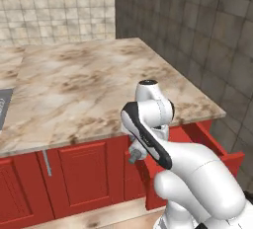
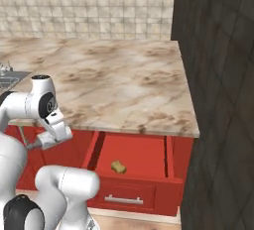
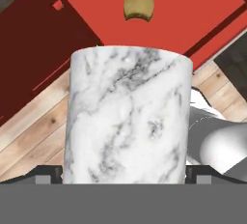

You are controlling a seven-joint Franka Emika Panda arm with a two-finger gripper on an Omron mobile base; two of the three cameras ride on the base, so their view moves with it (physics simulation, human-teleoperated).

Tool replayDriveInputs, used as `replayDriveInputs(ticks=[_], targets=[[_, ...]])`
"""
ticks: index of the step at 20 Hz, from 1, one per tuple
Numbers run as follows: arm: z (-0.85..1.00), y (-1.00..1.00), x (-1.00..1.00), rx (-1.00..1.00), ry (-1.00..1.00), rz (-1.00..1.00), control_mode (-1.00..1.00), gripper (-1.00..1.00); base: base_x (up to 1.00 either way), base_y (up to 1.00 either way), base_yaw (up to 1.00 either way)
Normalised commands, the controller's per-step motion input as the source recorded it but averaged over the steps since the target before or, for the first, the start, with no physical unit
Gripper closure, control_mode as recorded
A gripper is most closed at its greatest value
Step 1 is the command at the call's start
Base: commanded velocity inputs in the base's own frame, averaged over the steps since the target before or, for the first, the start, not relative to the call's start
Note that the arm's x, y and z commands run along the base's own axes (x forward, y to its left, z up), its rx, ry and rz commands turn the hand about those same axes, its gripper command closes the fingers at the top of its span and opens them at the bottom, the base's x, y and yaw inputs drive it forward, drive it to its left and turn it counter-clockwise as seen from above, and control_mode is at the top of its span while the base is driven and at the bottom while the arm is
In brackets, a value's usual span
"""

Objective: Restock the sink supplies by placing the sponge and soap dispenser on the counter and next to the sink. Make sure the soap dispenser is upright.

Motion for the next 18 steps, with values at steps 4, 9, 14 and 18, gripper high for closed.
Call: replayDriveInputs(ticks=[4, 9, 14, 18], targets=[[0.0, 0.0, 0.0, 0.0, 0.0, 0.0, 1.0, 1.0, 0.0, 1.0, -0.13], [0.0, 0.0, 0.0, 0.0, 0.0, 0.0, 1.0, 1.0, 0.07, 1.0, -0.16], [0.0, 0.0, 0.0, 0.0, 0.0, 0.0, 1.0, 1.0, 0.39, 1.0, -0.2], [0.0, 0.0, 0.0, 0.0, 0.0, 0.0, 1.0, 1.0, 0.56, 0.93, -0.16]])
